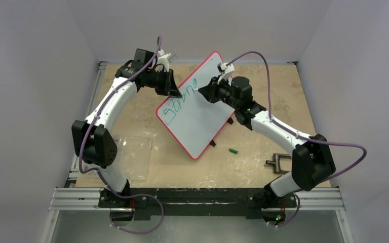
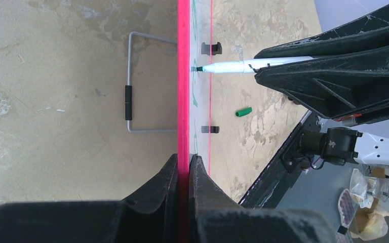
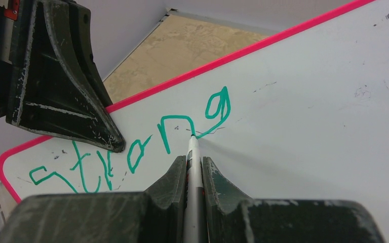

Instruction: Write a sentence on the whiteboard

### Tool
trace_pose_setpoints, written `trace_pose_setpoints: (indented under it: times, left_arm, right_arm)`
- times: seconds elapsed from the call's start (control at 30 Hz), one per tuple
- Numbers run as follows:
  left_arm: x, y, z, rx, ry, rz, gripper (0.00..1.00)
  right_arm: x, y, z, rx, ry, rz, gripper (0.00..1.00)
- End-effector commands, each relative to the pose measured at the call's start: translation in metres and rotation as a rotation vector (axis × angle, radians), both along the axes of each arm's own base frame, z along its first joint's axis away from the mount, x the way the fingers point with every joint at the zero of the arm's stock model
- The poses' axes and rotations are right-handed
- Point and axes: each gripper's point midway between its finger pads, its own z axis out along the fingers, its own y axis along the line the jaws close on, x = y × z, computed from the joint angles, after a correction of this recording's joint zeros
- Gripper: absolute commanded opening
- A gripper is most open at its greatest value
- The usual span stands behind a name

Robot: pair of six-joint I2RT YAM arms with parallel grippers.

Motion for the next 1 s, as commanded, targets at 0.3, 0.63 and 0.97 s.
trace_pose_setpoints:
  times: [0.3, 0.63, 0.97]
  left_arm:
    - [-0.009, -0.001, 0.014, 0.026, -0.093, -0.048, 0.0]
    - [-0.01, -0.001, 0.014, 0.024, -0.089, -0.05, 0.0]
    - [-0.01, -0.002, 0.013, 0.021, -0.085, -0.052, 0.0]
  right_arm:
    - [-0.006, -0.023, 0.054, 0.041, -0.102, -0.1, 0.0]
    - [0.012, -0.039, 0.059, 0.054, -0.115, -0.188, 0.0]
    - [0.031, -0.038, 0.051, 0.062, -0.097, -0.194, 0.0]
